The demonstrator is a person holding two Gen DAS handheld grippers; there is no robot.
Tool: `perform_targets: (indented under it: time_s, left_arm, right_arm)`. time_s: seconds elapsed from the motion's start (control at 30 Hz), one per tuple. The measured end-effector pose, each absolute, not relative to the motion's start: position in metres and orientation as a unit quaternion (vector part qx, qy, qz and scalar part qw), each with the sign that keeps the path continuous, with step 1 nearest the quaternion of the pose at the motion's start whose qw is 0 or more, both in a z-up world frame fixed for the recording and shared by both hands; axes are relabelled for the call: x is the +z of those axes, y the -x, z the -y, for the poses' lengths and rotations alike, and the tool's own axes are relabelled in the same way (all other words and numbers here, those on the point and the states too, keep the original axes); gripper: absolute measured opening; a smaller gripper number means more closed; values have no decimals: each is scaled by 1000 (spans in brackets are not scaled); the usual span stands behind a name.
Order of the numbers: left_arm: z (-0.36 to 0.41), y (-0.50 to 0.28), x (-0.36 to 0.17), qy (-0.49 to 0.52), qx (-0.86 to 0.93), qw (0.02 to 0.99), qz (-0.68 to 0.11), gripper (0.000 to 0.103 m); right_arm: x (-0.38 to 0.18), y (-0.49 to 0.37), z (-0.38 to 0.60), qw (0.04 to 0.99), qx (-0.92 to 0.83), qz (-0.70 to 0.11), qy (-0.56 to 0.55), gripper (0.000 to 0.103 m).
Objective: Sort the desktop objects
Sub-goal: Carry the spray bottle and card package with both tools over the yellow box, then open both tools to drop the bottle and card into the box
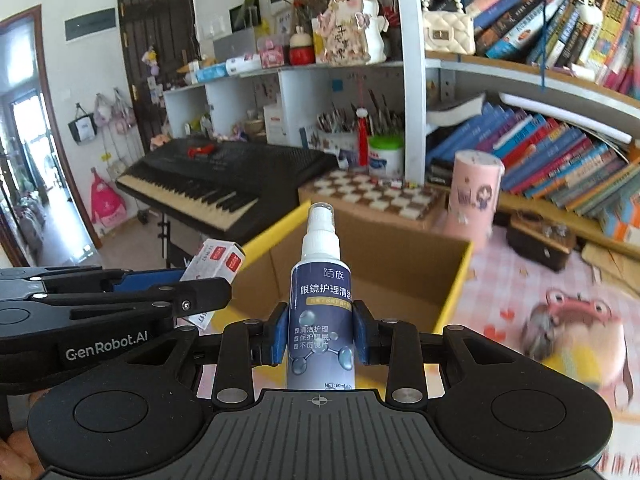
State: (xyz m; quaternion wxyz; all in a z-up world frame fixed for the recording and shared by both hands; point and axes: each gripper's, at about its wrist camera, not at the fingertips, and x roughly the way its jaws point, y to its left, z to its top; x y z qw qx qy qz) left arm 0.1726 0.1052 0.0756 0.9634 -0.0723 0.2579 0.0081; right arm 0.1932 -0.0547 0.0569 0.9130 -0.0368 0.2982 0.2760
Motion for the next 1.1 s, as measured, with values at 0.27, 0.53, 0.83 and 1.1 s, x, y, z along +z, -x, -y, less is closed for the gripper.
perform_targets:
  time_s: [0.27,0.53,0.83,1.1]
  left_arm:
    - [-102,-230,68,53,35,962,-267,28]
    - [-113,-289,41,57,57,943,-321,28]
    - [-117,-321,-11,45,71,915,-395,28]
    - [-117,-332,-30,45,76,899,-429,28]
  right_arm:
    - [36,-255,41,893,289,-338,71,33]
    - [-2,-314,17,864,287,-388,144,33]
    - [-39,-346,-6,811,308,-447,218,33]
    - [-52,-347,-16,786,303,-469,266,32]
